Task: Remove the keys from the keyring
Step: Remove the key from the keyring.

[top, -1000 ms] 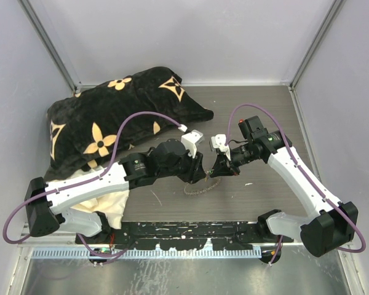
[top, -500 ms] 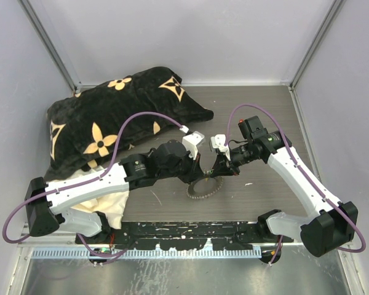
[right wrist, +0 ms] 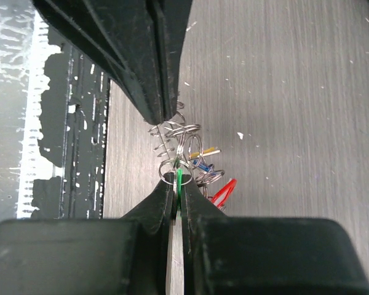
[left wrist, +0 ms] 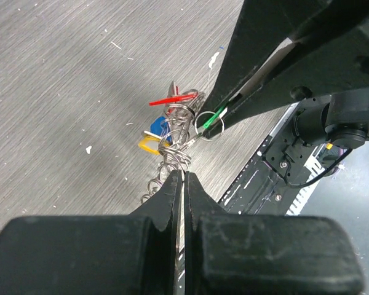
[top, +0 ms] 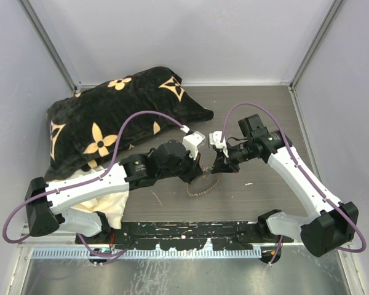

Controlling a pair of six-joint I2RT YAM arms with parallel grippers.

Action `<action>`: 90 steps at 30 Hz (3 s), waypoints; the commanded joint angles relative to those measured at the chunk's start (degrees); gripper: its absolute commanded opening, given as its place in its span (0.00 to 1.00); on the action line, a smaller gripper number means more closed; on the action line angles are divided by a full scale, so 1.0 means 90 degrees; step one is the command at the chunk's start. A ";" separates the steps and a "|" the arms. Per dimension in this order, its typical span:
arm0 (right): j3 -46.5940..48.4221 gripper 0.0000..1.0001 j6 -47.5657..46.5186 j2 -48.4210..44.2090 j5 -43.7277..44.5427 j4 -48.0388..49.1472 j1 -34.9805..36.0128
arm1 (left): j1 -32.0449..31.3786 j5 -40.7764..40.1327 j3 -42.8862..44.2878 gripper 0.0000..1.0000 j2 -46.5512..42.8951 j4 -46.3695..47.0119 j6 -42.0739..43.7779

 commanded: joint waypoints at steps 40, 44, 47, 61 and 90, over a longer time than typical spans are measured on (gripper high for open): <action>0.0836 0.01 -0.1081 -0.0174 0.0213 -0.0899 0.0588 | 0.1121 0.3763 -0.2549 0.34 -0.1322 0.5198 0.1132; 0.0827 0.01 -0.1117 -0.0175 0.0154 -0.0922 0.0576 | 0.1122 0.3910 -0.2549 0.35 -0.1163 0.5235 0.1121; 0.0817 0.01 -0.1150 -0.0181 0.0110 -0.0940 0.0568 | 0.1114 0.3908 -0.2631 0.35 -0.1106 0.5330 0.1226; 0.0826 0.01 -0.1200 -0.0149 0.0007 -0.0989 0.0537 | 0.1120 0.4327 -0.2656 0.35 -0.0925 0.5019 0.2410; 0.0836 0.01 -0.1279 -0.0080 -0.0055 -0.1058 0.0522 | 0.1121 0.4292 -0.2492 0.29 -0.0613 0.4932 0.2999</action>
